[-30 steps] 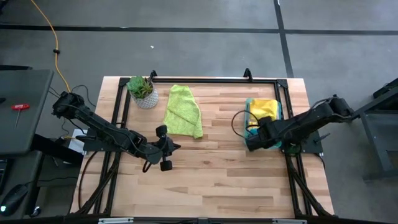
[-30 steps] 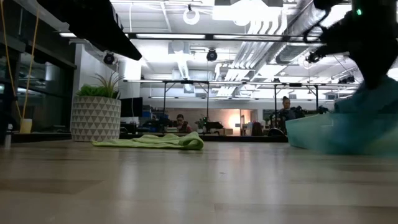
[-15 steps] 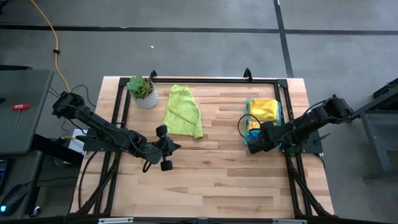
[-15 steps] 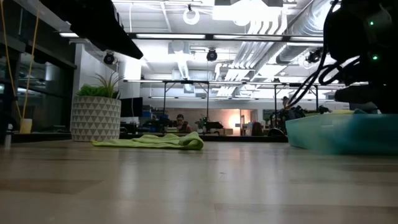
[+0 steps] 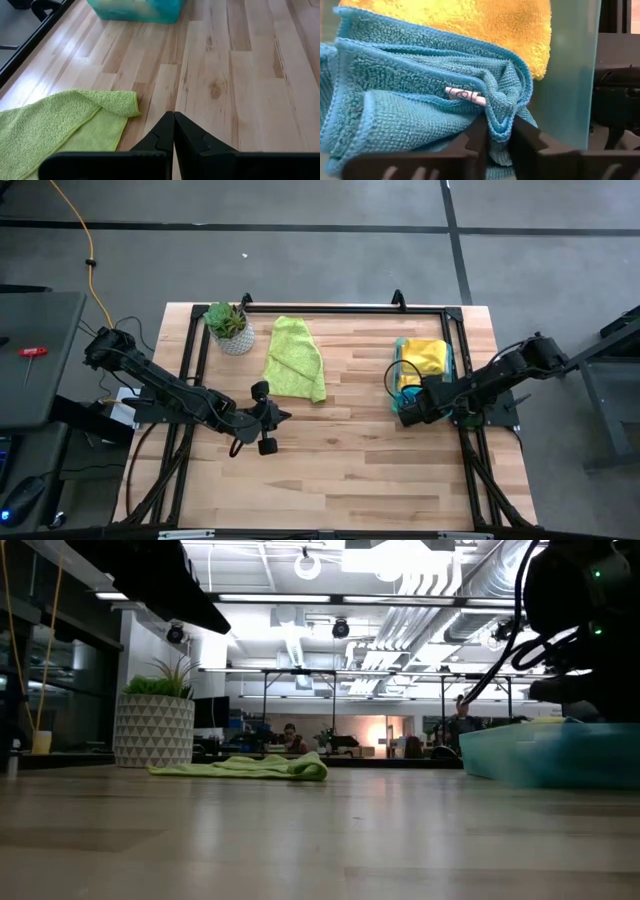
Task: Fold microfiber towels
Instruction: Put the blue microfiber cloth into the bin
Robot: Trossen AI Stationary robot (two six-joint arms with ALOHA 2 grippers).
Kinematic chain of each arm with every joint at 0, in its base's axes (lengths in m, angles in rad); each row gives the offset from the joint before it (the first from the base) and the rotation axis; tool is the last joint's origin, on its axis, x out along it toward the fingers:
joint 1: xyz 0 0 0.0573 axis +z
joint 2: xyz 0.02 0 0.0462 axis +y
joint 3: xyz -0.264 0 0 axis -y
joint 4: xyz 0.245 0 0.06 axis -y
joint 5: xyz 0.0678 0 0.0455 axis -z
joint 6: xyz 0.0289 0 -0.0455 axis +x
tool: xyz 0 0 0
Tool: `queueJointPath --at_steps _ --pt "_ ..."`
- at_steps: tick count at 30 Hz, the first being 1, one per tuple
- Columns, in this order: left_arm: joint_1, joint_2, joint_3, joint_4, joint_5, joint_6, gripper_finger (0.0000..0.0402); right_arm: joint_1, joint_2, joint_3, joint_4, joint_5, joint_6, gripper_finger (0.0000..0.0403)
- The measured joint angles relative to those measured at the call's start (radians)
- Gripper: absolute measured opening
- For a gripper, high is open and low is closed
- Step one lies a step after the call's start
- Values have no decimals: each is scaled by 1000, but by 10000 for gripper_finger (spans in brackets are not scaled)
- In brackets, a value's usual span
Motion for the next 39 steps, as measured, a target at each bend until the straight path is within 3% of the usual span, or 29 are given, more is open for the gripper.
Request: queueJointPath --at_steps 6,11,15,22,28,39 --pt "0 0 0 0 2 0 0 0 0 9 -31 -16 -26 120" --pt "0 0 0 0 -2 0 0 0 0 96 -200 51 -29 162" --pt "0 0 0 0 -2 0 0 0 0 180 -286 115 -21 177" --pt "0 0 0 -1 -5 0 0 0 0 228 -196 145 -90 178" --pt "0 0 0 -1 -4 0 0 0 -1 150 -72 98 -92 143" --pt "0 0 0 -1 -4 0 0 7 0 76 126 97 -141 9"
